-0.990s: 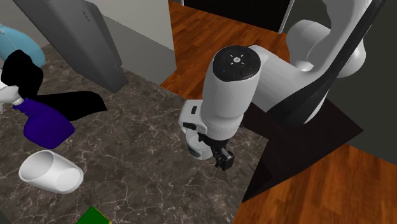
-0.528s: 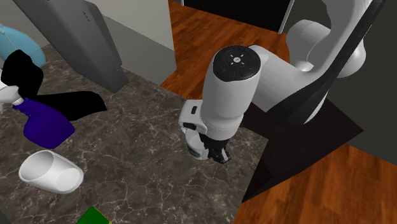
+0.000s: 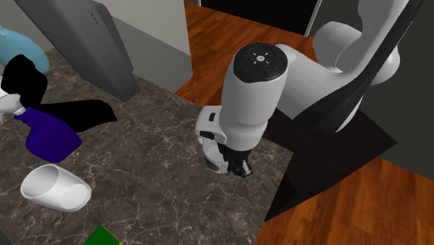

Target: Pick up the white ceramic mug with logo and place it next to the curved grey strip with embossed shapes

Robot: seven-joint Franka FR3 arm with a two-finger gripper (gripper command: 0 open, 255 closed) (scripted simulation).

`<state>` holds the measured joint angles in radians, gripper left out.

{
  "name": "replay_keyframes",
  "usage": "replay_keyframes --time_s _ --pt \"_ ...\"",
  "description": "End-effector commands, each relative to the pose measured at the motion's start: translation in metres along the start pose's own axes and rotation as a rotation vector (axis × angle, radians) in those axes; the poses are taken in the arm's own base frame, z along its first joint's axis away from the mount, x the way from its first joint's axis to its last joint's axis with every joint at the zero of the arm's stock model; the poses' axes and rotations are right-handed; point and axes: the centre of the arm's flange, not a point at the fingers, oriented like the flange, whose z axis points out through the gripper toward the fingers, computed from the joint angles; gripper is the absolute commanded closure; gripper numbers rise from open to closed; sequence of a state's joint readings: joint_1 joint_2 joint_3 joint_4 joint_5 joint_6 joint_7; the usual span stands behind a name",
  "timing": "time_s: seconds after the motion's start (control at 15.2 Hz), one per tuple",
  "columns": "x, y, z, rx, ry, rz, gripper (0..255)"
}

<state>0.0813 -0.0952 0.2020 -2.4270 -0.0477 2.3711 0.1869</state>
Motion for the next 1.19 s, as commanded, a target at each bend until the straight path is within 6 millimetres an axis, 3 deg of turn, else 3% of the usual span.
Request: replay_keyframes --time_s 0.0,1.12 --pt "0.0 0.001 -0.01 0.0 0.0 0.0 255" --pt "0.005 0.005 -0.1 0.0 0.0 0.0 255"
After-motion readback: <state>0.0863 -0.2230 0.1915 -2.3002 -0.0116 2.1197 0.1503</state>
